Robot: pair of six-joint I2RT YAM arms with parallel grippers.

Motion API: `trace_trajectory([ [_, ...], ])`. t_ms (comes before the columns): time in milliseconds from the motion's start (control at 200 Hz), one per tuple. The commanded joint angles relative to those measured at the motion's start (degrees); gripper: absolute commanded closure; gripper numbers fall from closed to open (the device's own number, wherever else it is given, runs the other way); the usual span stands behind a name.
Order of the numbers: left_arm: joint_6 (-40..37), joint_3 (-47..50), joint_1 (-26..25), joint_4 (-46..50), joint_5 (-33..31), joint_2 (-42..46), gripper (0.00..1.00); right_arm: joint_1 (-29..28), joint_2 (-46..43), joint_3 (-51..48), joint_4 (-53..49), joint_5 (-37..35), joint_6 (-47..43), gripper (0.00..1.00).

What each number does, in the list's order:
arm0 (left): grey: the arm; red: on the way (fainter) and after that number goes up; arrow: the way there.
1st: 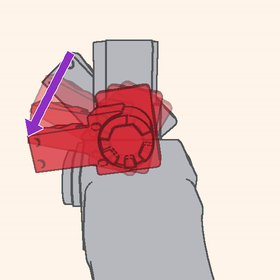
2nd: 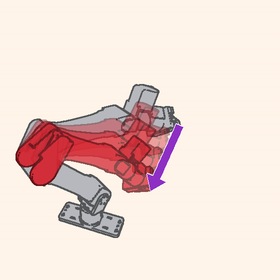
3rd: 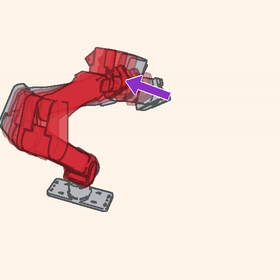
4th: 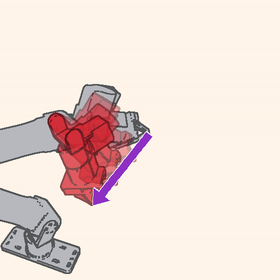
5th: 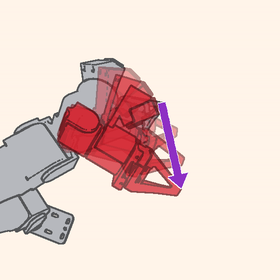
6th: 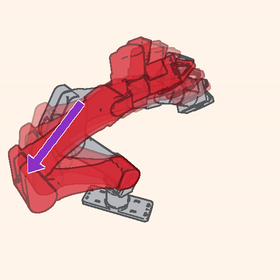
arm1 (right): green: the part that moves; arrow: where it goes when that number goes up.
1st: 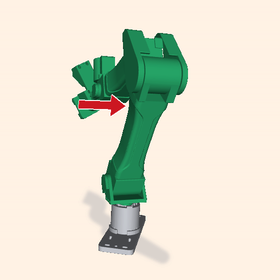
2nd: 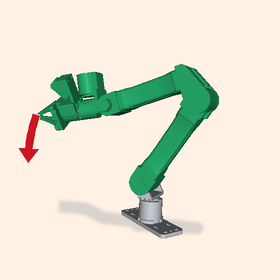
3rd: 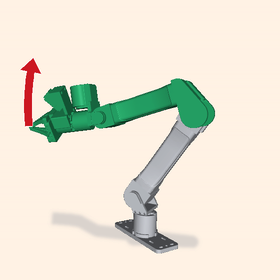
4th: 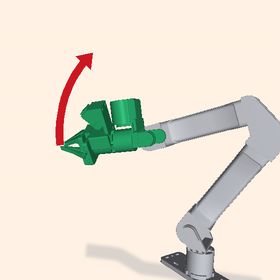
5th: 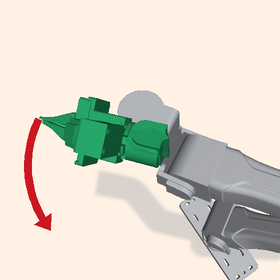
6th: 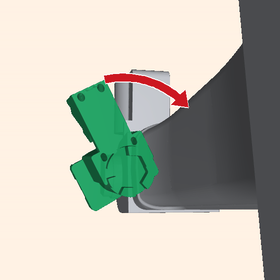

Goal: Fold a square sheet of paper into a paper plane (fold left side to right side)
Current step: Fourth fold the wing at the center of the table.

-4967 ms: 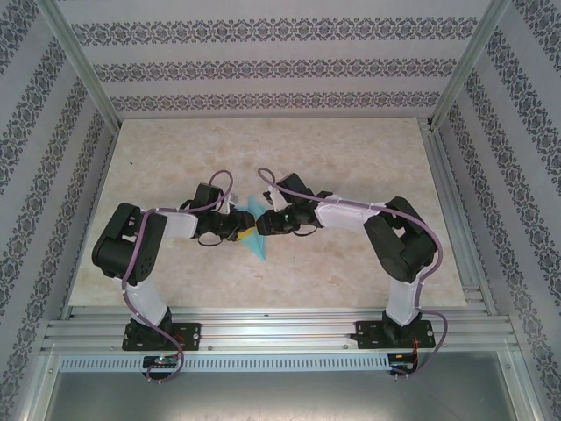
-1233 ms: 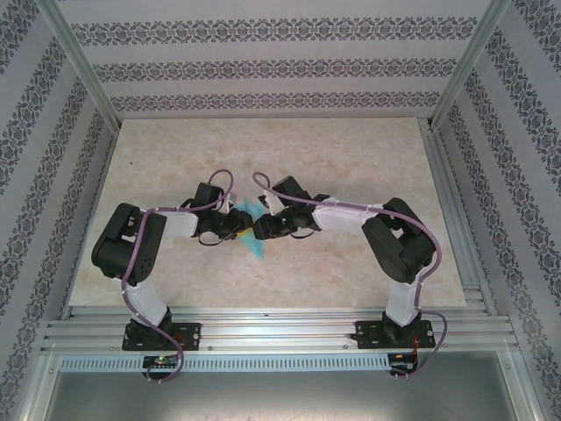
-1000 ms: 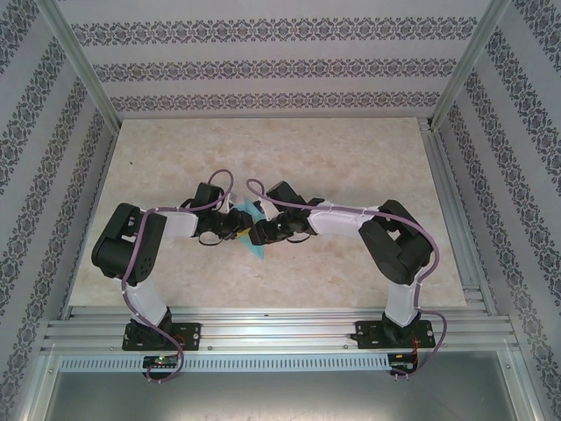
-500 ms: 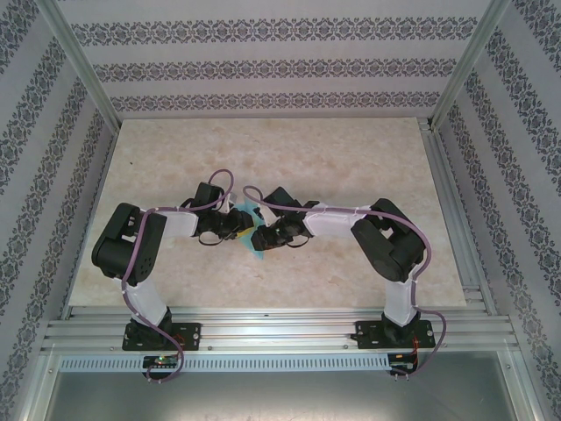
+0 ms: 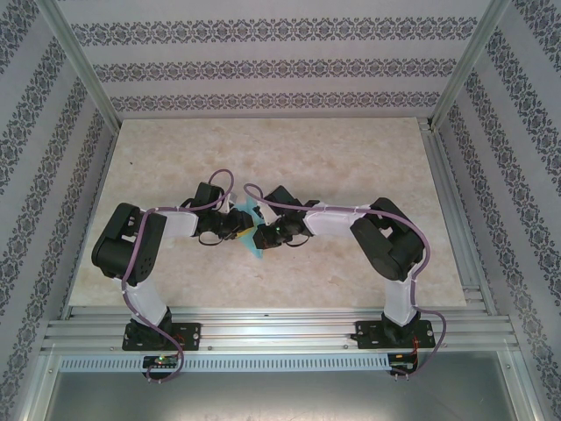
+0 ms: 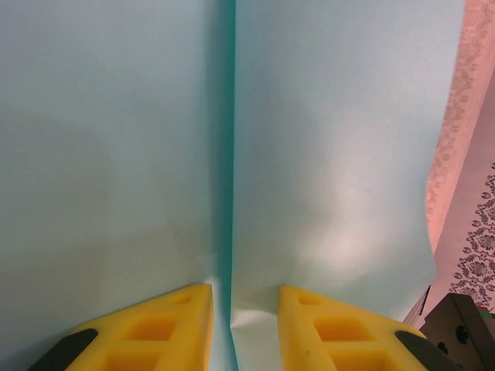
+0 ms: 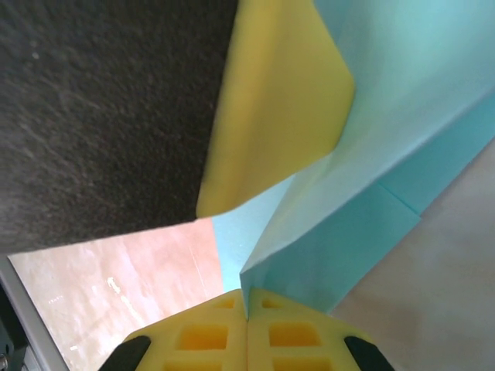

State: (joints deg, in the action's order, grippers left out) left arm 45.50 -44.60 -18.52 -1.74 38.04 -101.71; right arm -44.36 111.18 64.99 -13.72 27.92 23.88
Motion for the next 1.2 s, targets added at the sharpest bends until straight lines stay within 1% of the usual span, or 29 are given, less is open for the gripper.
trace_trajectory([
  [0,-1.65,0.47,-0.33,4.18,-4.20,-1.38,0.72,0.92,0.73,0.41,3.12,2.42,-0.85,0.93],
  [280,-1.69,0.65,-0.30,4.22,-4.49,-1.47,0.72,2.29,1.48,-1.97,5.96,4.07,0.07,0.87],
  [560,-1.70,0.71,-0.31,4.20,-4.99,-2.19,0.72,3.74,1.34,-1.02,4.19,4.49,-1.77,0.83],
  [1194,-2.34,0.46,-0.29,5.07,-5.86,-3.11,0.72,4.67,4.32,0.09,5.16,8.61,-3.16,0.87],
])
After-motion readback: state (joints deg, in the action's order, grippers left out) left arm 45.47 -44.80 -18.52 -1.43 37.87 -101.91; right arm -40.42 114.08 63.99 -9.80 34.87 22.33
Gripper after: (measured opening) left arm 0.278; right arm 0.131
